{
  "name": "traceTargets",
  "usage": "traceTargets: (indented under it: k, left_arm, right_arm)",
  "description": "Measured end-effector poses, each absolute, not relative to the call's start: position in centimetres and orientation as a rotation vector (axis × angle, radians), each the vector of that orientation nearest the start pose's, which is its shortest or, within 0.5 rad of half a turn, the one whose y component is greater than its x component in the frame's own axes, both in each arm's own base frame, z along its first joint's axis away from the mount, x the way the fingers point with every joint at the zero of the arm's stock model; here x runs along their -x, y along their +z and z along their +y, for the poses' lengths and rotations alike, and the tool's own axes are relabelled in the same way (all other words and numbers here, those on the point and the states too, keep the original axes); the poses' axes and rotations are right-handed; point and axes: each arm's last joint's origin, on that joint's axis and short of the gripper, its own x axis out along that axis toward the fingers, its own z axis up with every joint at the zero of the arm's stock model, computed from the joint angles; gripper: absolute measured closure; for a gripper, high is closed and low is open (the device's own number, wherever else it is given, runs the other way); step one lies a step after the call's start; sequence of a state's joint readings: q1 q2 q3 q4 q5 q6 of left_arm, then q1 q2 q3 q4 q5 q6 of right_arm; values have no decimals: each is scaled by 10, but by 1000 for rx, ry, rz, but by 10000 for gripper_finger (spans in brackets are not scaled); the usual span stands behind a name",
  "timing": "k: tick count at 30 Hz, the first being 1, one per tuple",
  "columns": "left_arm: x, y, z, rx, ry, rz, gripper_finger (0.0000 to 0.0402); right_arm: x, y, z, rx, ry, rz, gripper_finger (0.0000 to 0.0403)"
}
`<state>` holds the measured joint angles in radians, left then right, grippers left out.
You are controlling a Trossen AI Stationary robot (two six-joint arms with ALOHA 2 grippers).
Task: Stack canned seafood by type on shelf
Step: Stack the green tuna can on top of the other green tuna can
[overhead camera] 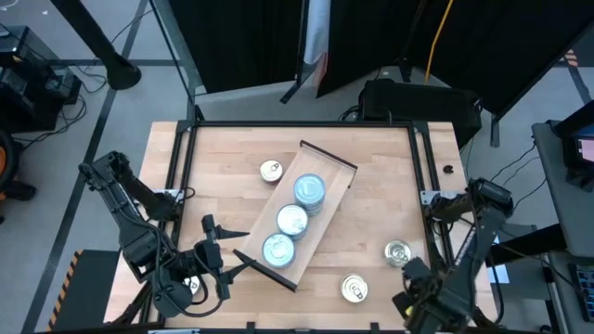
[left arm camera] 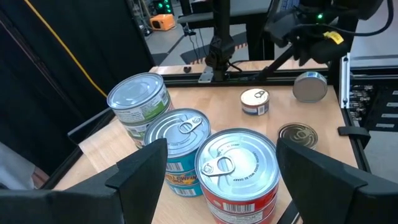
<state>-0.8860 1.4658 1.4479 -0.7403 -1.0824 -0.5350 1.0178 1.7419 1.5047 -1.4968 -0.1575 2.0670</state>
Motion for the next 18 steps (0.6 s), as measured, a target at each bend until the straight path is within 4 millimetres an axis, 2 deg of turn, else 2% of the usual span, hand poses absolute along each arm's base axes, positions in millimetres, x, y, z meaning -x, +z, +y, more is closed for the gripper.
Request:
traceTargets:
  k: [4, 10, 14, 18]
  left_arm:
    - [-208, 366, -214, -107, 286, 350, 100]
    - [-209, 368, -216, -138, 272, 340, 100]
    - [-211, 371, -218, -152, 257, 321, 100]
    - [-213, 376, -221, -176, 226, 299, 100]
  right_arm:
    - [-143, 266, 271, -803, -1050, 1527, 231]
    - [-151, 244, 285, -793, -1092, 1544, 130]
    - [-154, 230, 290, -757, -1130, 1533, 89]
    - [-155, 222, 295, -748, -1145, 1546, 73]
